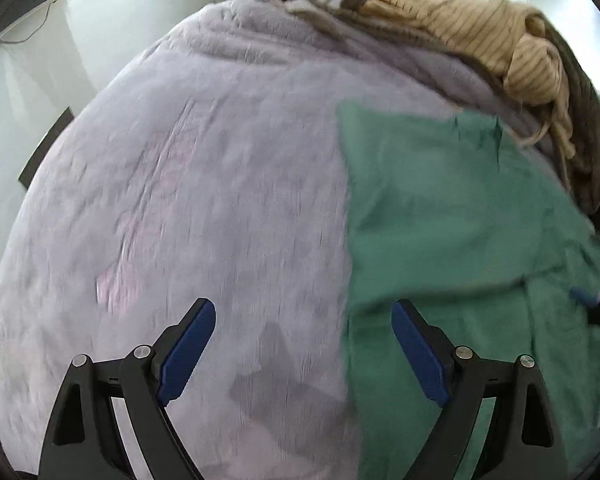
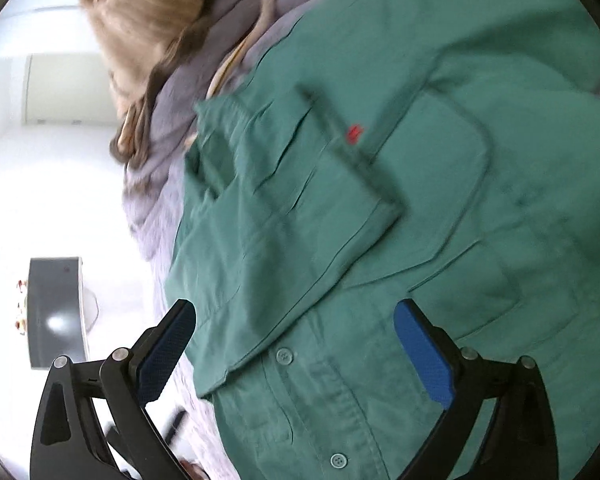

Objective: Fold large clothes

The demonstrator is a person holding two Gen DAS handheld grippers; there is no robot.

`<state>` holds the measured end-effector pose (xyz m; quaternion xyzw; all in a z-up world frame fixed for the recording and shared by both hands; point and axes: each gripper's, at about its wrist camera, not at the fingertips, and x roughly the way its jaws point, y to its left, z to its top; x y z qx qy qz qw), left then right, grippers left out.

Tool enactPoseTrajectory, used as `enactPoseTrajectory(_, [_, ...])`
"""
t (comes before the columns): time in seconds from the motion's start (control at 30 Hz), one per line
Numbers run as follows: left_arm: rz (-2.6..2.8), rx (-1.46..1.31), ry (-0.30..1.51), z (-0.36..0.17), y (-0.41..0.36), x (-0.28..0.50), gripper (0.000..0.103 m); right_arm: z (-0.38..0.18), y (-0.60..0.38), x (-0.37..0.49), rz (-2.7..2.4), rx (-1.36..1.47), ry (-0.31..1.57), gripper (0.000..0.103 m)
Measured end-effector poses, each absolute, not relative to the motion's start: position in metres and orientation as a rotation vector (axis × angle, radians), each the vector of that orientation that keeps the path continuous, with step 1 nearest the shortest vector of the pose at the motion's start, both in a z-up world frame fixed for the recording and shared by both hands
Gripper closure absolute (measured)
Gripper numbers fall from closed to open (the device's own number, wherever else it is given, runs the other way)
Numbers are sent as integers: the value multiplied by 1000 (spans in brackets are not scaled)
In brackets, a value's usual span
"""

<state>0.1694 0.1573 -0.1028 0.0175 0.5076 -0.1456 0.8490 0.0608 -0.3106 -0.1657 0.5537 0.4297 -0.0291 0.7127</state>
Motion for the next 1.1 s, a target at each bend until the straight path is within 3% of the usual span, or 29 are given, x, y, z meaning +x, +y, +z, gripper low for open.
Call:
enactPoseTrajectory(0.2, [-407,-85,1106,-122,109,273,12,-172,-305,78,-64,1243,925,3])
enactPoseTrajectory(0.37, [-420,-72,1180,-160,66,307,13,-176,-313,71,-61,1241,914,0])
enactPoseTrajectory(0.4, [-418,-39,1178,-165,59,303,17,-177,-316,67,-65,1240,908,0])
enactPoseTrajectory(0.47, [-426,-13,1155,-163,53,301,41,-180,-322,69,-84,1237,897,0])
enactPoseTrajectory(0.53, [-424,-56,1146,-159,60,302,81,-184,-326,70,-87,1247,896,0])
enactPoseTrajectory(0.57, [-428,-91,1155,-158,66,304,92,-186,-327,73,-90,1255,891,0])
enactPoseTrajectory(0.73, [-406,-170,1142,-152,83,304,97,-188,-332,86,-138,1258,900,3])
enactPoseTrajectory(0.77, [-395,-175,1128,-150,83,302,98,-185,-332,91,-146,1237,911,28])
enactPoseTrajectory(0.8, [-386,-183,1114,-148,85,300,98,-182,-330,99,-132,1197,941,86])
enactPoseTrajectory(0.83, [-385,-190,1110,-146,87,298,98,-180,-329,103,-127,1171,963,96])
enactPoseTrajectory(1.0, [-357,-188,1117,-156,92,304,98,-181,-338,94,-205,991,1015,97])
enactPoseTrajectory(1.1, [-345,-168,1121,-158,87,305,97,-198,-353,82,-183,1080,1013,98])
